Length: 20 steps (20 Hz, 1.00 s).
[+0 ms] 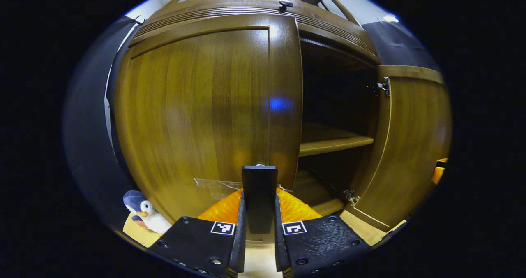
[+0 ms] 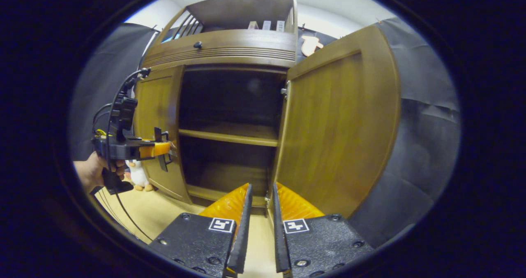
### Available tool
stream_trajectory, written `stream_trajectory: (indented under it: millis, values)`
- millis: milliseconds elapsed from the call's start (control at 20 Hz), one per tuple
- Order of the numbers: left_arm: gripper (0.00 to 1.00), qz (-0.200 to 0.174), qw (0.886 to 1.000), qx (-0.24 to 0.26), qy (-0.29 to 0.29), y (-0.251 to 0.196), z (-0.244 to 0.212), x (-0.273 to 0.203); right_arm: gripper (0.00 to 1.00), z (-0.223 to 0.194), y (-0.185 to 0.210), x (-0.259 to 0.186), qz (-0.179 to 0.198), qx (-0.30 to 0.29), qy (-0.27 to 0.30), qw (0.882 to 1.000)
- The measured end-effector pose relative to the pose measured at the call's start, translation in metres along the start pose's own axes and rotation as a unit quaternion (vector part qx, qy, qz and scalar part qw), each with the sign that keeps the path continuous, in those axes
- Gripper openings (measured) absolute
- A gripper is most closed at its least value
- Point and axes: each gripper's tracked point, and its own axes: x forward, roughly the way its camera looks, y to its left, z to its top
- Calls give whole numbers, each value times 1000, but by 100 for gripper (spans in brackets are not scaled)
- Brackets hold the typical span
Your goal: Open the right door of the double-door shoe cabinet with the right hand, and open the left door with the left hand.
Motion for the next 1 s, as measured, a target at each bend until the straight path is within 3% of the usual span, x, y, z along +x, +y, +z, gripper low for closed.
stream_trajectory:
  millis: [350,500,800,850,950,1000]
  values:
    - [28,38,999,-16,7,14,-7,-23,30,7,40,24,55,-25,-3,998]
    - [27,43,997,-69,9,3,-5,-30,31,6,52,32,77,-29,0,997]
    - [27,58,998,-24,4,11,0,-24,30,8,75,41,117,-33,2,993]
    - [27,68,997,-25,3,13,2,-22,31,10,77,40,122,-35,2,992]
    - [24,138,990,-11,-3,43,12,-28,30,12,72,39,118,-41,-5,992]
    - [21,146,989,-32,9,49,8,-24,30,10,68,39,118,-39,-4,992]
